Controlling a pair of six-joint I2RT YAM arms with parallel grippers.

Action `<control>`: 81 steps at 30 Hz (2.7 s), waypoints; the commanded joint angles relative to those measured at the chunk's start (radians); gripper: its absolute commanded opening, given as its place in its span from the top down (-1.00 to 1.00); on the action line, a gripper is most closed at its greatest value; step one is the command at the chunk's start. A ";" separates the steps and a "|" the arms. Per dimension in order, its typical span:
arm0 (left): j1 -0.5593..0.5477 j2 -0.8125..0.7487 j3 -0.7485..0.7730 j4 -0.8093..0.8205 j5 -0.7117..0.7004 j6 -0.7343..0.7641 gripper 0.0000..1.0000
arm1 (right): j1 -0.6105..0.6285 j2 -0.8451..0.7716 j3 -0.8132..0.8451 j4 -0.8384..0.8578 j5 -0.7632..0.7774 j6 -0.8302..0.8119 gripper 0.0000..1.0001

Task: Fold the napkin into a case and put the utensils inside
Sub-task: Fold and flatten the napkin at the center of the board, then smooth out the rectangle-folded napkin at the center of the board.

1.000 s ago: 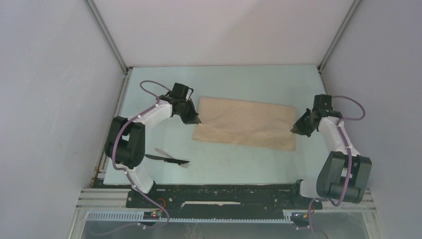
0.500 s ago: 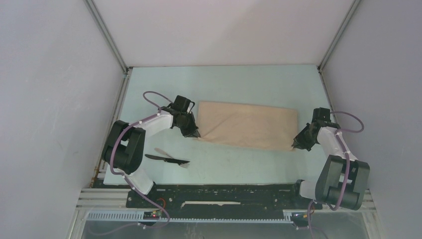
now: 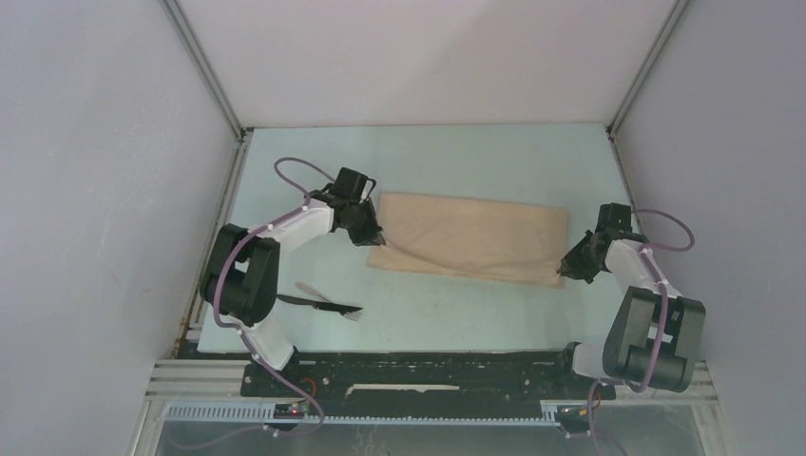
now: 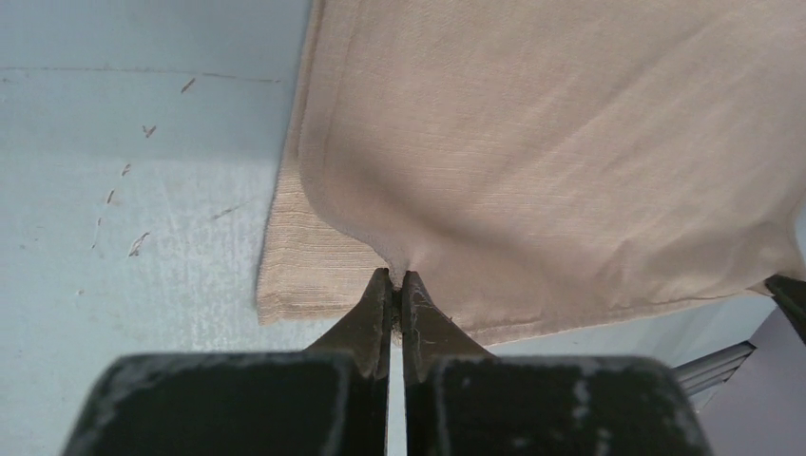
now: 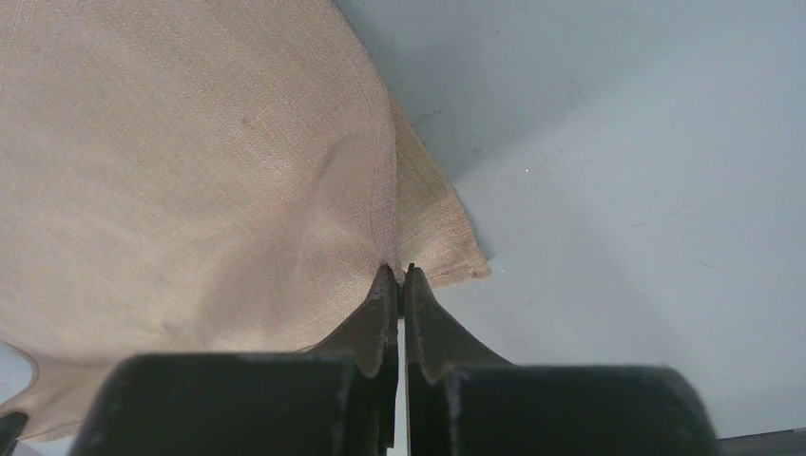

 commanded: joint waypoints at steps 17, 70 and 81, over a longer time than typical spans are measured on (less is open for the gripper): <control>0.045 0.211 0.598 -0.074 -0.016 0.036 1.00 | -0.007 0.196 0.477 0.127 -0.162 0.020 1.00; 0.005 -0.051 -0.092 0.037 -0.012 0.034 1.00 | -0.088 -0.017 0.031 0.034 -0.118 -0.073 1.00; 0.003 -0.016 -0.121 0.062 -0.005 0.029 1.00 | -0.094 0.017 -0.011 0.069 -0.140 -0.062 1.00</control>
